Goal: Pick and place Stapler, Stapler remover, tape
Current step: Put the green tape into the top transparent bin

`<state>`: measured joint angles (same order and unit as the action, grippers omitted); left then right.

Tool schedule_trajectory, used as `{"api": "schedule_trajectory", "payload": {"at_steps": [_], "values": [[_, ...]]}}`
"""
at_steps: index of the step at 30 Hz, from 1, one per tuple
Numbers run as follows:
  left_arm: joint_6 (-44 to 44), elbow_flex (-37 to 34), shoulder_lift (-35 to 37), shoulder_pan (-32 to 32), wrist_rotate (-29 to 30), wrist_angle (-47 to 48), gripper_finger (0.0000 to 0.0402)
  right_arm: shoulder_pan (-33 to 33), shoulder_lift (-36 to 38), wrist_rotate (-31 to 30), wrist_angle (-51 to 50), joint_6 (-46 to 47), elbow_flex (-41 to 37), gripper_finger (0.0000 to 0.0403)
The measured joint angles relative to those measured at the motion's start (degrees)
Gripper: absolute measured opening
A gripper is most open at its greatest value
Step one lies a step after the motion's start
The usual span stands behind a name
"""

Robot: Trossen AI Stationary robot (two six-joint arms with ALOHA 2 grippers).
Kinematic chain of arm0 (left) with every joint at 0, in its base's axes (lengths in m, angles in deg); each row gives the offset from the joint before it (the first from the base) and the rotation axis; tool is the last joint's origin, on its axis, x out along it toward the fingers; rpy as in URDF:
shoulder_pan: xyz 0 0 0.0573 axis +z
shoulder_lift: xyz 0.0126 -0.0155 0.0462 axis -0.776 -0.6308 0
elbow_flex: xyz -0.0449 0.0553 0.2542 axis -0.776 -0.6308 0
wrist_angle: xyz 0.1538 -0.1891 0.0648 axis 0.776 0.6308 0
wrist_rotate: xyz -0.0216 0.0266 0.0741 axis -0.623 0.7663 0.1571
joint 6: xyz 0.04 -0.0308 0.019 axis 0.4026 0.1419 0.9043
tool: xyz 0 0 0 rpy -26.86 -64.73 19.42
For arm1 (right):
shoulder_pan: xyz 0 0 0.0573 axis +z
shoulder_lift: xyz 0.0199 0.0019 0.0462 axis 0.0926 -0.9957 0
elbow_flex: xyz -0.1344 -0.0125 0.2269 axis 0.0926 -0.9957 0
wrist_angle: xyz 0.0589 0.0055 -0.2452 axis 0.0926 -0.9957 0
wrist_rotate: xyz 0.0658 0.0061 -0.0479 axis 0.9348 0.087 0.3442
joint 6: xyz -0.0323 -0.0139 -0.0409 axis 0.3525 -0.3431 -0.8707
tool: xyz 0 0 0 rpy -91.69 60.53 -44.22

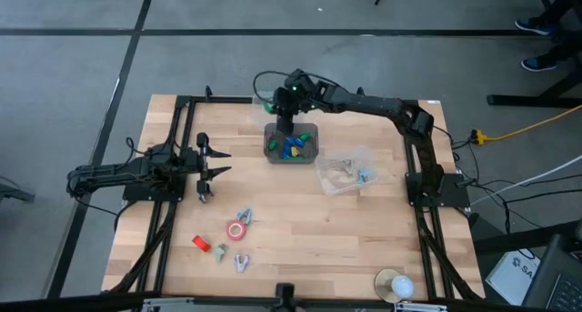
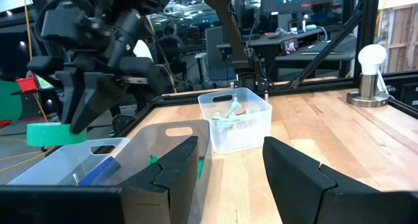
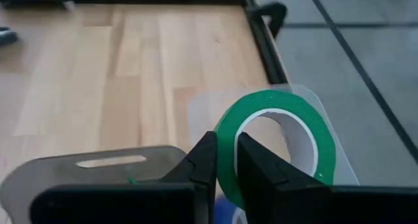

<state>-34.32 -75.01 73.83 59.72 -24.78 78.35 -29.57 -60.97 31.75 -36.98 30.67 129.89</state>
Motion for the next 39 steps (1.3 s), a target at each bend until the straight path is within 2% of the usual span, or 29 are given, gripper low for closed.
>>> {"api": "schedule_trajectory", "payload": {"at_steps": [12,20,39], "values": [[0.0,0.0,0.0,0.0,0.0,0.0,0.0169,-5.1,-0.5,-0.3,-7.9,7.2,0.0,0.0046],[0.0,0.0,0.0,0.0,0.0,0.0,0.0169,-5.3,-3.7,-0.3,-9.7,7.6,0.0,0.005],[0.0,0.0,0.0,0.0,0.0,0.0,0.0169,-5.4,-4.7,-2.2,-9.7,7.6,0.2,0.0166]]}}
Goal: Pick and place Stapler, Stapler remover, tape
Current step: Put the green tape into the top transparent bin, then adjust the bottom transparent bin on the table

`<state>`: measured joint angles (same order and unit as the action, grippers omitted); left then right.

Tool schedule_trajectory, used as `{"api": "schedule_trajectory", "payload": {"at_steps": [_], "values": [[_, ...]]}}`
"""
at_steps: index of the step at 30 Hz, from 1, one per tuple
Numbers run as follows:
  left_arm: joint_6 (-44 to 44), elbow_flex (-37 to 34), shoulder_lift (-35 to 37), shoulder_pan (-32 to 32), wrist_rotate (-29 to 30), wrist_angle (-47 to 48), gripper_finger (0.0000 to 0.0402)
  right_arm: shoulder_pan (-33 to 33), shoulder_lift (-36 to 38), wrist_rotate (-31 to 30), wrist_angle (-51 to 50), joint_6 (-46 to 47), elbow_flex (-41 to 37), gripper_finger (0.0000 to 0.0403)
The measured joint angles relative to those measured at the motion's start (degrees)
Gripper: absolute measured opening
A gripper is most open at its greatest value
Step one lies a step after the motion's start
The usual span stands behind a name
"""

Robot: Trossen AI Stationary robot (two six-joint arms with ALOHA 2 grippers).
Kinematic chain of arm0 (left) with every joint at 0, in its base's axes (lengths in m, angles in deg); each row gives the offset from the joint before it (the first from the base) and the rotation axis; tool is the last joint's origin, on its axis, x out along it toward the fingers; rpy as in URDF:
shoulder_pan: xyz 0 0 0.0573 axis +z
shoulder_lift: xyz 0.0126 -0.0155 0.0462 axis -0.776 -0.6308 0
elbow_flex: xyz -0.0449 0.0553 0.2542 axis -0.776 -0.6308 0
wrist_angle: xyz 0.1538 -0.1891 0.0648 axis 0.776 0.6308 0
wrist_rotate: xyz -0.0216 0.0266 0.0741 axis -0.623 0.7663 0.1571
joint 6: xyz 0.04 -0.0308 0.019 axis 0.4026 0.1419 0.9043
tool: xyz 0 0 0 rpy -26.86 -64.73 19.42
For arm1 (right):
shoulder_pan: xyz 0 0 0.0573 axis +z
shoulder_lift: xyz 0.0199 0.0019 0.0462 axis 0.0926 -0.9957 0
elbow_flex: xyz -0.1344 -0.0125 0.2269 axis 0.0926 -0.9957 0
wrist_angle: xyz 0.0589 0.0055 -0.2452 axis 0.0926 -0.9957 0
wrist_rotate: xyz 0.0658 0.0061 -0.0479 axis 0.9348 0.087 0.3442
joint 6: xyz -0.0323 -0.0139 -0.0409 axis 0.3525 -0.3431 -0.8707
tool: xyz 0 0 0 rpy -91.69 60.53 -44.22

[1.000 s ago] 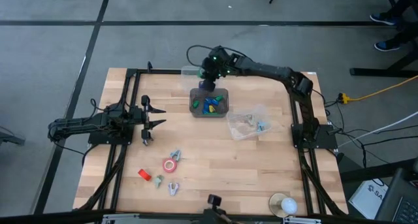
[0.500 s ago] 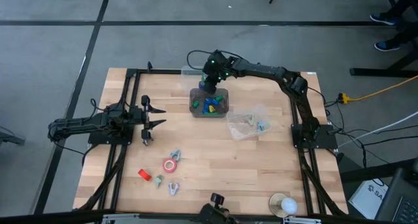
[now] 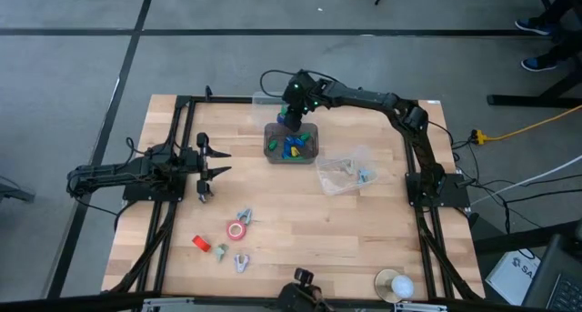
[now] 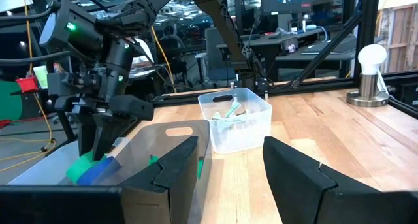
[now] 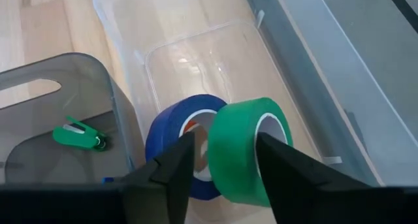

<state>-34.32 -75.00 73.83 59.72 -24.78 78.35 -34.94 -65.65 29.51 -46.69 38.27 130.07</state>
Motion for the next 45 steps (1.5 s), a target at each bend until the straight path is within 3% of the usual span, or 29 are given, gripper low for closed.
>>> {"api": "schedule_trajectory", "payload": {"at_steps": [10,18,33,45], "values": [[0.0,0.0,0.0,0.0,0.0,0.0,0.0169,0.8,0.0,0.0,-11.7,-0.1,8.2,0.0187],[0.0,0.0,0.0,0.0,0.0,0.0,0.0169,5.6,0.0,0.2,-19.1,-0.3,13.5,0.0187],[0.0,0.0,0.0,0.0,0.0,0.0,0.0169,20.9,0.0,0.2,-23.1,-3.8,13.2,0.0187],[0.0,0.0,0.0,0.0,0.0,0.0,0.0169,31.4,0.1,0.1,-14.4,-1.3,2.6,0.0187]]}}
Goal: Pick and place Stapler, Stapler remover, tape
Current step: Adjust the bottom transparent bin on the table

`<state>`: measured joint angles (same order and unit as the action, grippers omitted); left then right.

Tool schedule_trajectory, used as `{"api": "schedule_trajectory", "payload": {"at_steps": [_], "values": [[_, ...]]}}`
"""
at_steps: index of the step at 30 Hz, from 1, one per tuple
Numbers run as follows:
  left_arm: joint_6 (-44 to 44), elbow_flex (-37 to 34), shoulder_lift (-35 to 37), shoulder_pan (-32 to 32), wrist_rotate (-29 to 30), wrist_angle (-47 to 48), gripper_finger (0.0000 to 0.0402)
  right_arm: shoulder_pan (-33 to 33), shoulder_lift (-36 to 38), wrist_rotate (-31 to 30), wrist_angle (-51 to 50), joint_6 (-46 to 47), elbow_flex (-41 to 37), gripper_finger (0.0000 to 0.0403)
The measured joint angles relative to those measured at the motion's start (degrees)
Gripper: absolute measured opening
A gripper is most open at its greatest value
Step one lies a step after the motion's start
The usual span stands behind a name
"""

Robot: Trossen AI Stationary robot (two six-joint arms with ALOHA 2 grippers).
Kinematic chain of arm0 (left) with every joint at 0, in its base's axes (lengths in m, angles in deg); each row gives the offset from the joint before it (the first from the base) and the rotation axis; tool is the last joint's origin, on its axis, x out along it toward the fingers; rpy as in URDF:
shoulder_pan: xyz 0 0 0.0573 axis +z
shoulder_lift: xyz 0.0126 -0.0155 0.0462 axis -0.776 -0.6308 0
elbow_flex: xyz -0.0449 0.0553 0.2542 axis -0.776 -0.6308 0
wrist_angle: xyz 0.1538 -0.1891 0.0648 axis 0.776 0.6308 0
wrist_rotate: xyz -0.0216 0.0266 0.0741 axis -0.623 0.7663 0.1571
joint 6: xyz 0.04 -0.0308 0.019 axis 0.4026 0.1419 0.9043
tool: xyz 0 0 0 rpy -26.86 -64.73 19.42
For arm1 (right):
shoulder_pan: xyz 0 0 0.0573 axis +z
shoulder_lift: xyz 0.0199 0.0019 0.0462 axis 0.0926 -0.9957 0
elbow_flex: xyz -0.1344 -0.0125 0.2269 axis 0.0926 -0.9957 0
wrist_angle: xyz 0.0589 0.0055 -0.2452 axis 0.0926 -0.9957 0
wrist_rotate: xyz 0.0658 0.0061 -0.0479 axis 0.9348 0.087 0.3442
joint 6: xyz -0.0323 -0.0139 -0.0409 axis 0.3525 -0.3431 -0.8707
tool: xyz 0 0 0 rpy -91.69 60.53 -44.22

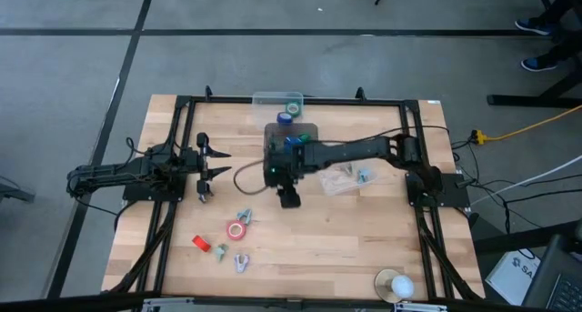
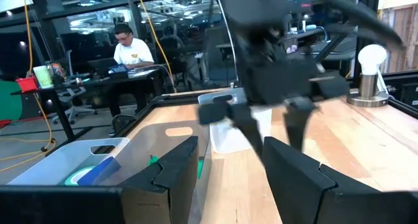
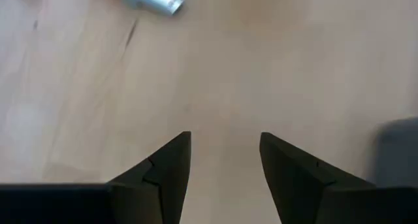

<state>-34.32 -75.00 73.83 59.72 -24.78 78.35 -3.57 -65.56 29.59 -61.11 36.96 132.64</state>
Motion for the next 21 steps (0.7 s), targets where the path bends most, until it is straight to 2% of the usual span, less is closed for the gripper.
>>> {"api": "schedule_trajectory", "payload": {"at_steps": [7,12,16,21], "values": [[0.0,0.0,0.0,0.0,0.0,0.0,0.0169,5.4,0.0,0.1,9.4,4.0,-10.3,0.0188],[0.0,0.0,0.0,0.0,0.0,0.0,0.0169,6.4,1.9,1.1,20.8,8.9,-20.0,0.0188],[0.0,0.0,0.0,0.0,0.0,0.2,0.0169,7.1,6.9,0.1,38.4,9.8,-33.0,0.0188],[0.0,0.0,0.0,0.0,0.0,0.0,0.0169,8.6,14.0,-5.1,61.4,11.2,-50.7,0.0188]]}}
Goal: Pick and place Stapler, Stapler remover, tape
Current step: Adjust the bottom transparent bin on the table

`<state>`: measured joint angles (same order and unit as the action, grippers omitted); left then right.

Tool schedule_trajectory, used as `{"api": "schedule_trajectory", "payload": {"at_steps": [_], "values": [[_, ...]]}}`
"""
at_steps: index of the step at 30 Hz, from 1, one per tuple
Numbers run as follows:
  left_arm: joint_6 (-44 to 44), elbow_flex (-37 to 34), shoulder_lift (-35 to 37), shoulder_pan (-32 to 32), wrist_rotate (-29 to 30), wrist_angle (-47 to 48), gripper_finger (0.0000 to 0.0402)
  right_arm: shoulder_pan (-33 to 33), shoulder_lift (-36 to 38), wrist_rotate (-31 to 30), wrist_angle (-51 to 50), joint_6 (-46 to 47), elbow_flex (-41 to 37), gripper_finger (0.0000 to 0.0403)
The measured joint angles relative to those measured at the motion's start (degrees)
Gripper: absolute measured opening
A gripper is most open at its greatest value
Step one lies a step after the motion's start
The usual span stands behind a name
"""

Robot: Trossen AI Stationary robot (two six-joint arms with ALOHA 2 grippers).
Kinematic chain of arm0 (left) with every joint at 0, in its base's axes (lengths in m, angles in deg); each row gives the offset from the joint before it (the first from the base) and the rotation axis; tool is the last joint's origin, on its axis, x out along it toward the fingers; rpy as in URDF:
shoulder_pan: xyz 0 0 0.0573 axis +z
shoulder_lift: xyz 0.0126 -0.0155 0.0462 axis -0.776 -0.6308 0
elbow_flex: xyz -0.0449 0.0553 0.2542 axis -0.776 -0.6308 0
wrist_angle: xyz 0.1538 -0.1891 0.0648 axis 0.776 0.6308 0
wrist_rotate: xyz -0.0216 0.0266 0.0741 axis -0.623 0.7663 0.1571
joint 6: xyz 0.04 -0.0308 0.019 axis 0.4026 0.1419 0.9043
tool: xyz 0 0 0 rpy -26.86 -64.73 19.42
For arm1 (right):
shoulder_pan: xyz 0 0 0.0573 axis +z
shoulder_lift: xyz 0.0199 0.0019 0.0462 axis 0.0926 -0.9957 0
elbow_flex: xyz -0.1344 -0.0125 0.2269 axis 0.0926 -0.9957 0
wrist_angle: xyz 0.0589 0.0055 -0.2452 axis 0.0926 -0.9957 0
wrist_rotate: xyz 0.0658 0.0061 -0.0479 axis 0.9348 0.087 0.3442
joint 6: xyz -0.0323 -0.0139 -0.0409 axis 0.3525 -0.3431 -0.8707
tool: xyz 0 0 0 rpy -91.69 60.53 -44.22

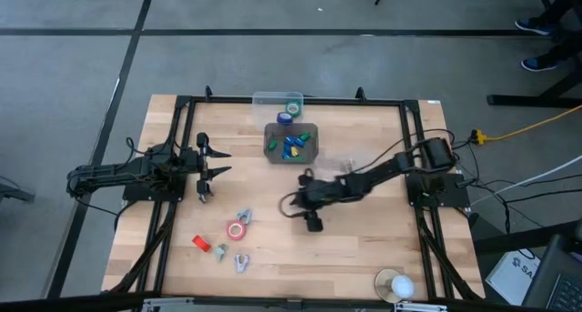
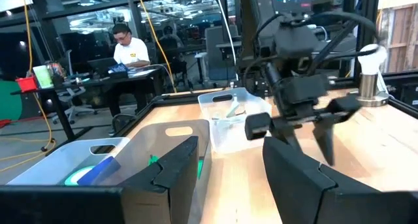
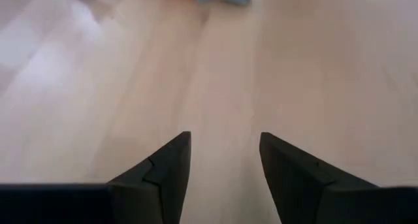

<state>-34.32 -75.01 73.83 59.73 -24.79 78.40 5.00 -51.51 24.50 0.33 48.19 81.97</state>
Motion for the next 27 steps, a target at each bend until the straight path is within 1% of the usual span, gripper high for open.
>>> {"api": "schedule_trajectory", "payload": {"at_steps": [4,7,10,15,20,27], "values": [[0.0,0.0,0.0,0.0,0.0,0.2,0.0169,0.7,5.1,-1.3,11.1,0.3,-11.4,0.0188],[0.0,0.0,0.0,0.0,0.0,0.0,0.0169,0.8,9.5,-1.3,16.7,-2.2,-17.6,0.0188],[0.0,0.0,0.0,0.0,0.0,0.0,0.0169,0.8,14.7,-1.4,19.3,-2.3,-22.9,0.0188],[0.0,0.0,0.0,0.0,0.0,0.0,0.0169,0.8,24.7,-1.5,19.4,-2.5,-30.4,0.0188],[0.0,0.0,0.0,0.0,0.0,0.0,0.0169,0.8,31.8,-1.5,17.4,-2.5,-34.3,0.0188],[0.0,0.0,0.0,0.0,0.0,0.0,0.0169,0.8,36.7,-1.5,17.7,-4.0,-35.9,0.0188]]}}
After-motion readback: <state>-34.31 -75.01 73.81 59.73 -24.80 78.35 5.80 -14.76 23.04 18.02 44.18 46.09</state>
